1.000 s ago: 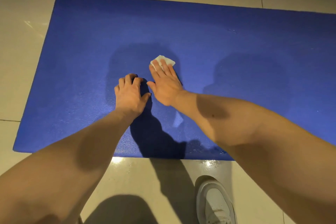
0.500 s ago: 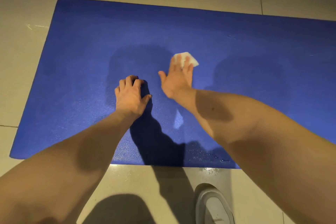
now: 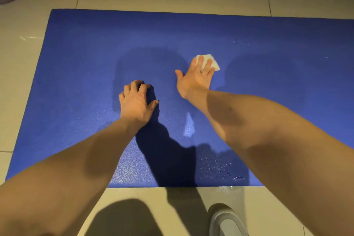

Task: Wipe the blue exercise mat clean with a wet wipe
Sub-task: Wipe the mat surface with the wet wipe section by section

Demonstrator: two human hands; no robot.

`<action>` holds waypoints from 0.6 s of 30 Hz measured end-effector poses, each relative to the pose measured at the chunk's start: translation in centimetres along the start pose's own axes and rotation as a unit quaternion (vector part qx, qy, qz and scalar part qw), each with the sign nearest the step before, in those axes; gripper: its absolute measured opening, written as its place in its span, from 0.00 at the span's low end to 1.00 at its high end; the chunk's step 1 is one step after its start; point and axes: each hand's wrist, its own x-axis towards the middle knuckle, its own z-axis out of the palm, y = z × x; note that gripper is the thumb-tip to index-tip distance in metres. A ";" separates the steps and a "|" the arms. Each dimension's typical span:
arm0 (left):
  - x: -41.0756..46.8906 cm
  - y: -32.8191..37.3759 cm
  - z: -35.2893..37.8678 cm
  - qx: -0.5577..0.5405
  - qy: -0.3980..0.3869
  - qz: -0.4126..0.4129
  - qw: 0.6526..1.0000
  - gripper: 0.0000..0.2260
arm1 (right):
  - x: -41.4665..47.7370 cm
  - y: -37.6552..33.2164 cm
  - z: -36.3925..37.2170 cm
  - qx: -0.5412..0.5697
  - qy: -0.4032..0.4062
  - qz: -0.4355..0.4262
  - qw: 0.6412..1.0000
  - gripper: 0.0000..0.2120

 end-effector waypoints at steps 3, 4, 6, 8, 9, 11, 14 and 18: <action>0.5 -0.1 0.1 -0.004 0.003 0.005 1.000 0.25 | -1.1 -3.8 0.6 -0.006 0.001 -0.149 0.989 0.36; 0.6 -0.2 0.1 -0.004 0.007 0.008 1.000 0.25 | -1.3 -4.4 0.7 -0.014 -0.003 -0.209 0.978 0.35; 0.8 -0.2 0.1 -0.004 0.013 0.011 1.000 0.25 | -1.1 -4.1 0.8 -0.035 -0.004 -0.297 0.954 0.33; 1.0 0.0 0.1 -0.001 0.013 0.010 1.000 0.25 | 0.4 -2.3 0.8 -0.031 0.010 -0.329 0.944 0.33; 1.2 0.0 0.1 0.000 0.013 0.008 1.000 0.25 | 1.2 -1.1 0.6 -0.023 0.023 -0.311 0.950 0.33; 1.4 0.1 0.1 0.000 0.012 0.005 1.000 0.25 | 2.9 1.5 0.2 -0.015 0.062 -0.211 0.975 0.34; 1.6 0.1 0.0 -0.004 0.009 0.001 1.000 0.25 | 3.7 2.9 -0.4 -0.037 0.052 -0.039 0.997 0.34; 1.8 -0.2 0.0 -0.004 0.012 0.000 1.000 0.25 | 2.7 -1.7 -0.8 0.006 0.012 0.004 1.000 0.36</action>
